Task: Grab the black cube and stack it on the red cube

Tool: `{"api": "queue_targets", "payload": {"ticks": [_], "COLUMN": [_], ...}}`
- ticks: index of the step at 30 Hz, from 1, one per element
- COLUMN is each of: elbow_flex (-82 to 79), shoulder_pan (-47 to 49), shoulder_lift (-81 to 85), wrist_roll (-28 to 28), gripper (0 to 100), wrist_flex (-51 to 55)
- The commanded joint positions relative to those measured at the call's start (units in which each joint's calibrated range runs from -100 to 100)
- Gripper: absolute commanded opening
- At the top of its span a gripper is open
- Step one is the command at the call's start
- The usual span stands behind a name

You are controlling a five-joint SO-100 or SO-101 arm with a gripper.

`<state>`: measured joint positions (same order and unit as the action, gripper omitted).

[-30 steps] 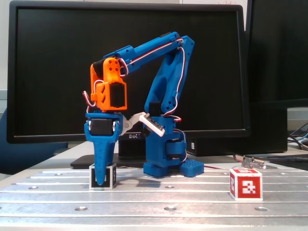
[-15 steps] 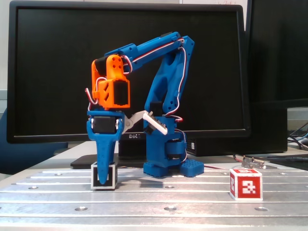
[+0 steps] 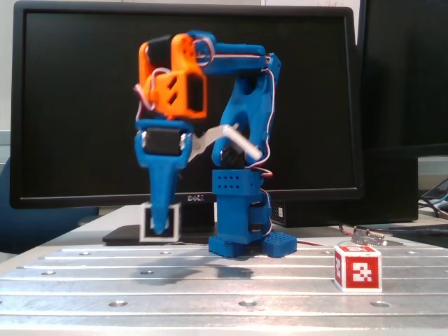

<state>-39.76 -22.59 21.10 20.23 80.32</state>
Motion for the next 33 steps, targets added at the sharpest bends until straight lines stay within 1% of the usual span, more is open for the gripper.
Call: {"api": "queue_targets", "payload": {"ticks": [1, 3, 8, 17, 22, 28, 33], "elbow_flex": [6.25, 8.51, 11.95, 13.94, 13.31, 13.03, 15.12], "shoulder_pan": [4.76, 7.64, 16.21, 32.23, 42.64, 51.35, 54.52], "shoulder_lift": [0.45, 0.29, 0.2, 0.2, 0.2, -1.8, -6.98], "wrist_roll": [-3.13, -5.08, -12.55, -23.49, -30.65, -36.38, -37.33], "gripper": [15, 15, 15, 15, 15, 15, 15], "wrist_flex": [3.95, 6.26, 8.65, 12.07, 12.41, 11.82, 11.82]}}
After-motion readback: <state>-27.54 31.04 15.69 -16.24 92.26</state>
